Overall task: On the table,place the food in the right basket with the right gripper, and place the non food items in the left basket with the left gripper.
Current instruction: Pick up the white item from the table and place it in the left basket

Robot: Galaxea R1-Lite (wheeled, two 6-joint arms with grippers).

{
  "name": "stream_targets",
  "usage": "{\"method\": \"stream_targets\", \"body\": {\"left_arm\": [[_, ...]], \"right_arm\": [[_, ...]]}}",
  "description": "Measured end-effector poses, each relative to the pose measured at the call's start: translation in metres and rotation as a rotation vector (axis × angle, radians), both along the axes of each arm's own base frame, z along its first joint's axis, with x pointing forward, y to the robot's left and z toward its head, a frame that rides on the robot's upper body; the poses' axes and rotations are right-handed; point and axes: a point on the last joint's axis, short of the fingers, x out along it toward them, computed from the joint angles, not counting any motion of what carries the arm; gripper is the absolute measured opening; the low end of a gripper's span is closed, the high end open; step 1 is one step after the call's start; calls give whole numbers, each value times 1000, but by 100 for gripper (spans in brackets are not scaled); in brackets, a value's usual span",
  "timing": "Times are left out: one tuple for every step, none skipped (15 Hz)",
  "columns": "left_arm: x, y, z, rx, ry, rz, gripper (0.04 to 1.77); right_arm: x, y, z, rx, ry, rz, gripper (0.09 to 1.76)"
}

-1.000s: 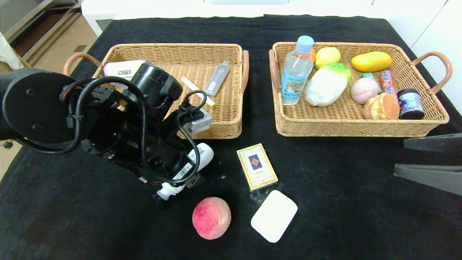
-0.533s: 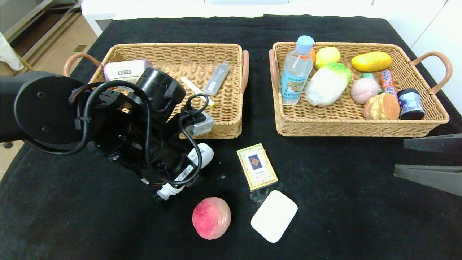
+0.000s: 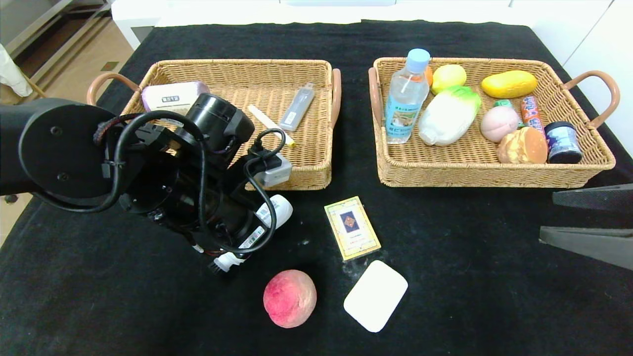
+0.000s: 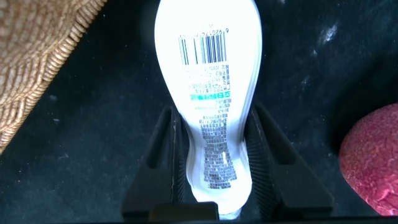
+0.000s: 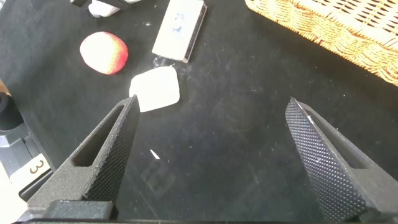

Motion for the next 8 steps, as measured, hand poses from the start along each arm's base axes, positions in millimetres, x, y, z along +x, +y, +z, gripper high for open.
{"method": "stream_targets", "body": {"left_arm": [[0, 0, 0, 0, -1, 0, 66], [-1, 0, 1, -1, -1, 0, 66], [-1, 0, 1, -1, -2, -1, 66], [-1, 0, 0, -1, -1, -1, 66], [-1, 0, 0, -1, -1, -1, 66], [-1, 0, 1, 0, -1, -2, 66], [-1, 0, 1, -1, -2, -2, 66], [-1, 0, 1, 0, 0, -2, 66]], "right_arm": [[0, 0, 0, 0, 0, 0, 171], [0, 0, 0, 0, 1, 0, 171], [0, 0, 0, 0, 1, 0, 171], [0, 0, 0, 0, 2, 0, 171], [0, 0, 0, 0, 2, 0, 171], [0, 0, 0, 0, 2, 0, 171], [0, 0, 0, 0, 2, 0, 171], [0, 0, 0, 0, 2, 0, 171]]}}
